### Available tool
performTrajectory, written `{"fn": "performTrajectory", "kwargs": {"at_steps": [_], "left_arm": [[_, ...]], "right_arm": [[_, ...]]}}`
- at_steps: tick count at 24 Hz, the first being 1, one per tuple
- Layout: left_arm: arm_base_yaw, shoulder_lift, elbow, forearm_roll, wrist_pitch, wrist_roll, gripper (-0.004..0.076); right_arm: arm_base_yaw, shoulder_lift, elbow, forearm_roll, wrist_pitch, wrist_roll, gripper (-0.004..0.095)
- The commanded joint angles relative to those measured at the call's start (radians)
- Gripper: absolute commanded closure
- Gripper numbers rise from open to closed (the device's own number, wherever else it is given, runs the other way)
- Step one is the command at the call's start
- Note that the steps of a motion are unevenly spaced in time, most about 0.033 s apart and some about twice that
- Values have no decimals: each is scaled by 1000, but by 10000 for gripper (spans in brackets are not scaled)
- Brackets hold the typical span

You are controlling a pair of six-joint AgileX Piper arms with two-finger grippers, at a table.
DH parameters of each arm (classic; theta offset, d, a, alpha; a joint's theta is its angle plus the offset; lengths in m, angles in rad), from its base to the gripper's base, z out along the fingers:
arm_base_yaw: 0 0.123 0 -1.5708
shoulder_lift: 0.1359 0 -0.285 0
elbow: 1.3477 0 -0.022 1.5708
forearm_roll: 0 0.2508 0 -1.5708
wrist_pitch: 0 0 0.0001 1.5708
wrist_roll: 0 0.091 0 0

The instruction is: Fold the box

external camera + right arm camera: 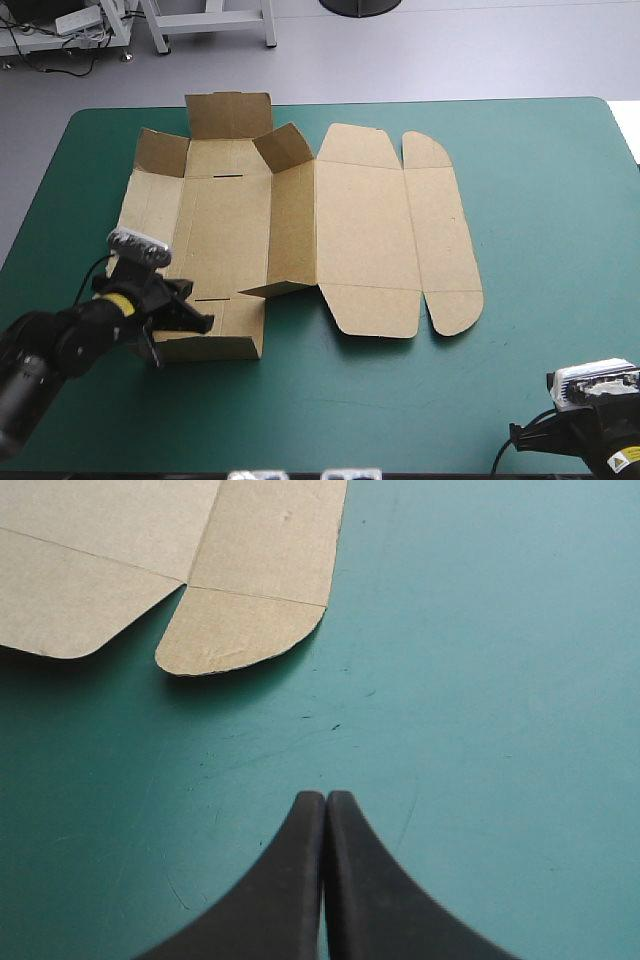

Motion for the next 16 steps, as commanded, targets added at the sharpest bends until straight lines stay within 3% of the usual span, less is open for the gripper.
{"fn": "performTrajectory", "kwargs": {"at_steps": [1,3,7,11,16], "left_arm": [[-7,188,-195,3,-61,36,729],[13,343,-335,-3,17,37,707],[57,556,-547,-11,244,108,577],[128,624,-606,-6,314,155,524],[320,632,-642,-51,328,183,524]], "right_arm": [[1,21,-31,22,-67,2,928],[1,21,-31,22,-67,2,928],[1,21,-29,22,-67,2,928],[1,21,-29,22,-67,2,928],[1,21,-29,22,-67,-1,928]]}}
